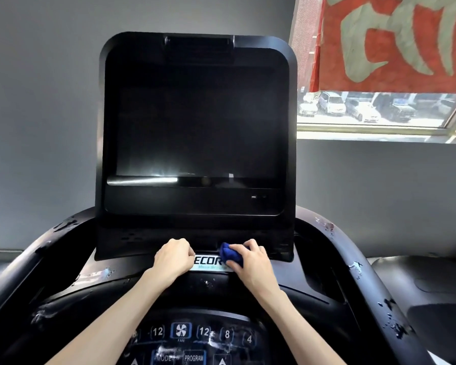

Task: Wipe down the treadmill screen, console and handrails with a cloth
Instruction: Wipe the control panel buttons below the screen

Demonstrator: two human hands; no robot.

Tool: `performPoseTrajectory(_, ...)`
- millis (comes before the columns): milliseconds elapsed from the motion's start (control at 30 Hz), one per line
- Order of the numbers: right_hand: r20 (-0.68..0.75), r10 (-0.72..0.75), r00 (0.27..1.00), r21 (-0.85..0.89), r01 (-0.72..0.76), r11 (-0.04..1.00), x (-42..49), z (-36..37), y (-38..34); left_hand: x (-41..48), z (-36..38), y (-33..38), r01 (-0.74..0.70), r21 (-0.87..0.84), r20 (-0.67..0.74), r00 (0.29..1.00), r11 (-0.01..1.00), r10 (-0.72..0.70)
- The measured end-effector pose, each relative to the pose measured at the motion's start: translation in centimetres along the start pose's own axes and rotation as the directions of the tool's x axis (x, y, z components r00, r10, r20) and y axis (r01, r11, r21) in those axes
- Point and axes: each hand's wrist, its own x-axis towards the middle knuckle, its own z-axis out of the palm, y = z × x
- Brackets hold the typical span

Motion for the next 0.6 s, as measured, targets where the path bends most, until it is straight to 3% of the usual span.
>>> performPoseTrajectory(133, -0.048, 0.163, 0.986, 0.08, -0.158, 0.984, -0.2, -1.3, 1.6, -0.6, 0.0, 0.3, -0.012, 0.03, 0.028, 1.0, 0.999, 0.011)
performPoseTrajectory(233, -0.016, 0.241, 0.97, 0.28, -0.228, 0.933, -0.7, -2.3, 2.7, -0.9, -0.4, 0.8, -0.033, 0.065, 0.097, 0.995, 0.997, 0.027)
performPoseTrajectory(333, -0.074, 0.322, 0.944, 0.452, -0.256, 0.855, -2.1, -3.1, 2.7, -1.3, -0.5, -0.1, -0.028, -0.024, 0.171, 0.985, 0.999, 0.032)
performPoseTrajectory(433, -0.143, 0.289, 0.946, 0.457, -0.196, 0.868, -3.9, -4.4, 0.2, -2.3, -0.5, -1.9, -0.067, -0.097, 0.1, 0.992, 0.993, 0.077)
performPoseTrajectory(600, -0.189, 0.069, 0.98, 0.412, 0.015, 0.911, -9.0, -3.9, -4.7, -5.5, -1.2, -5.9, -0.106, -0.193, 0.037, 0.993, 0.976, 0.115)
